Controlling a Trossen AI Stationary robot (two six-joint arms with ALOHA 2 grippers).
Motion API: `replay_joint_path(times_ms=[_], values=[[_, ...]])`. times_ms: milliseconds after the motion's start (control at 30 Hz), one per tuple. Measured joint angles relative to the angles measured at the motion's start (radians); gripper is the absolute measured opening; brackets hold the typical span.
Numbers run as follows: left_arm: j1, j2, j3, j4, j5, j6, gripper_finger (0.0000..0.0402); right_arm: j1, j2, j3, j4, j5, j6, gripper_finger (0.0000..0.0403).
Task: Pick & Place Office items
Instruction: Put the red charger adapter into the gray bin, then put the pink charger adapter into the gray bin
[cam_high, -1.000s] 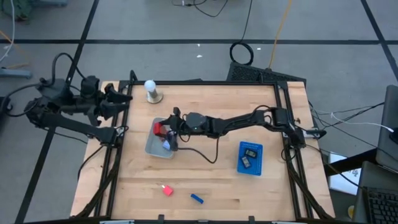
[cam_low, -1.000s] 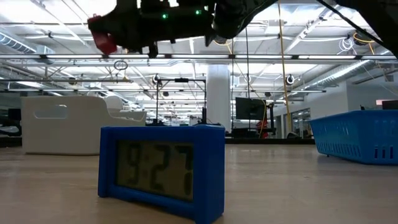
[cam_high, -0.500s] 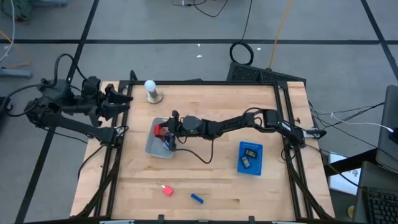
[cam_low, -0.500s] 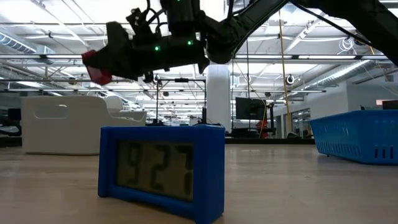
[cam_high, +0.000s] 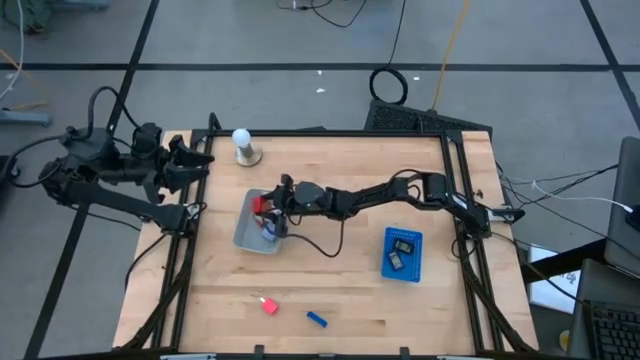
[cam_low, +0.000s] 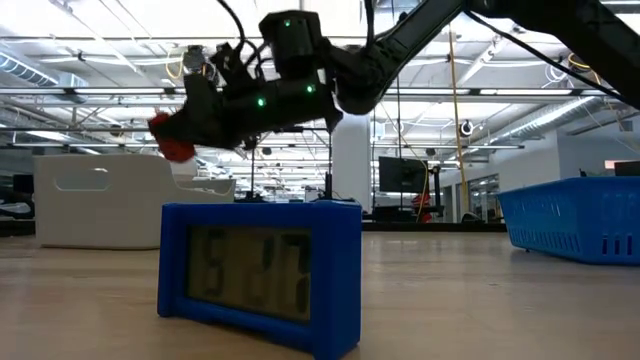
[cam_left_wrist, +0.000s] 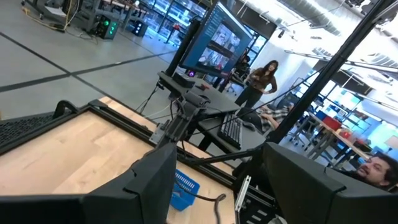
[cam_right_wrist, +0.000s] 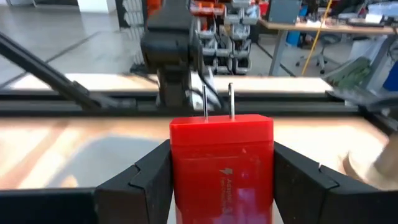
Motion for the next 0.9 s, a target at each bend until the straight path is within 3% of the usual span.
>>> replay_joint_path(times_ms=[267, 533, 900], values=[[0.0, 0.0, 0.0, -0.002, 0.0, -0.009, 0.0241, 0.001, 0.0, -0.021, 0.0, 0.0, -0.002, 0.0206], [0.0, 0.0, 0.0, -0.003, 0.0, -0.018, 0.0241, -0.004, 0.0, -0.023, 0.0, 0.028, 0.034, 0.0252], [0.0, 0.0, 0.0, -0.006, 0.0, -0.017, 0.0241, -0.003, -0.001, -0.022, 0.042, 0.028, 0.022, 0.0266]])
